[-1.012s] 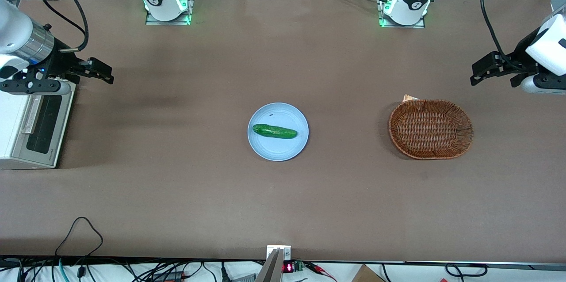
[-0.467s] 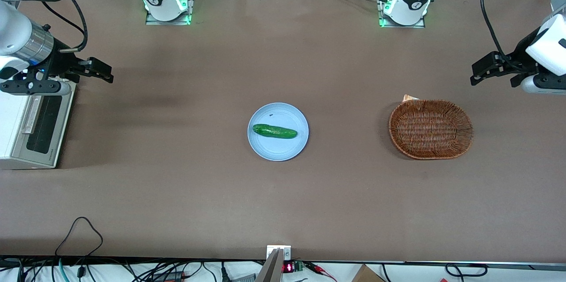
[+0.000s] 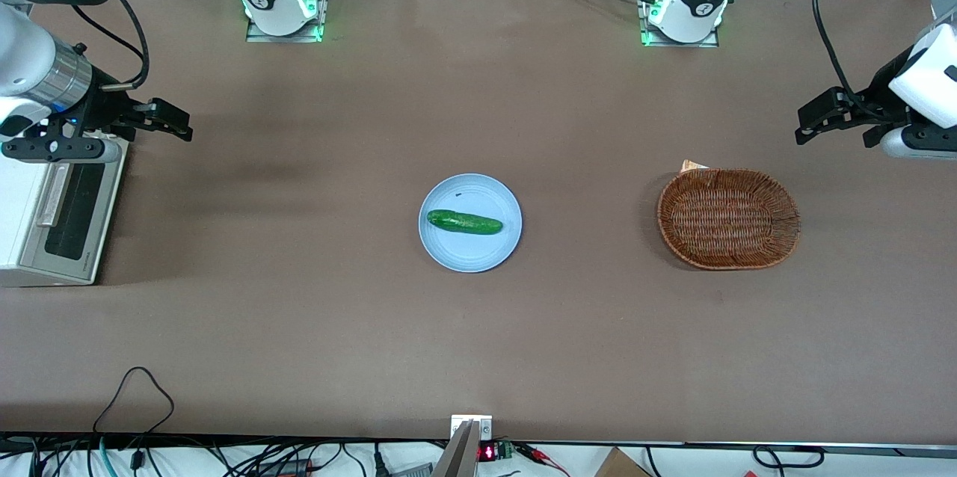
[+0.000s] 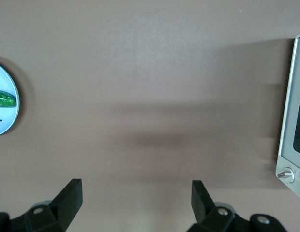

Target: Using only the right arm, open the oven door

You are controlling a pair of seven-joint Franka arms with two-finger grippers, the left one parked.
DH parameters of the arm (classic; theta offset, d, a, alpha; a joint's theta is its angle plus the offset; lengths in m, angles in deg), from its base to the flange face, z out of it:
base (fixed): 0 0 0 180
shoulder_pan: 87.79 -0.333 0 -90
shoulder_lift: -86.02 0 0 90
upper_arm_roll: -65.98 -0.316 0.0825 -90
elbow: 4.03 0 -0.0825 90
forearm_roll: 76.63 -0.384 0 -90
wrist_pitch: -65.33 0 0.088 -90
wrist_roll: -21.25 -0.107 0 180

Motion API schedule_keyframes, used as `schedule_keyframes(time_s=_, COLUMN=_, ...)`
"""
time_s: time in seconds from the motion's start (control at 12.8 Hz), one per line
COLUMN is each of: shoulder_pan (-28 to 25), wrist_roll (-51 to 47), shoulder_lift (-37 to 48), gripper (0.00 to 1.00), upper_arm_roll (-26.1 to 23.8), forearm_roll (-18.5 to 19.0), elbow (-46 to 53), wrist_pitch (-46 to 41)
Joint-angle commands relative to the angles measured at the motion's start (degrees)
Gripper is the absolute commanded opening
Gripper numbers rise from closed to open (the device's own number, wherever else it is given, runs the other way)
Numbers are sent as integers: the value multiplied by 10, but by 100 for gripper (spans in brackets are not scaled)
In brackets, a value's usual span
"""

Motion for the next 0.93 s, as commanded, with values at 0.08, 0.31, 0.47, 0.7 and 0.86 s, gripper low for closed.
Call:
schedule_keyframes(time_s=0.08, shoulder_pan=6, wrist_roll=2, shoulder_lift=-8, gripper=99, upper_arm_roll=-6, forearm_roll=4, elbow=15, wrist_pitch=-15)
schedule_keyframes(time_s=0.31, shoulder_pan=7, wrist_roll=-6, shoulder_lift=-12, gripper=99, upper_arm_roll=-6, forearm_roll=2, elbow=20, wrist_pitch=-15)
schedule_keyframes(time_s=0.47, shoulder_pan=8, wrist_roll=1, shoulder_lift=-12, gripper=86, upper_arm_roll=-6, forearm_roll=4, elbow=20, wrist_pitch=-15)
schedule_keyframes(time_s=0.7, shoulder_pan=8, wrist_roll=4, shoulder_lift=-13, gripper=23, upper_arm_roll=-4, forearm_roll=8, elbow=27, wrist_pitch=-16)
schedule_keyframes(time_s=0.86, shoulder_pan=6, wrist_roll=6, shoulder_lift=-23, gripper=14, upper_arm_roll=-5, forearm_roll=22, elbow=43, wrist_pitch=-43)
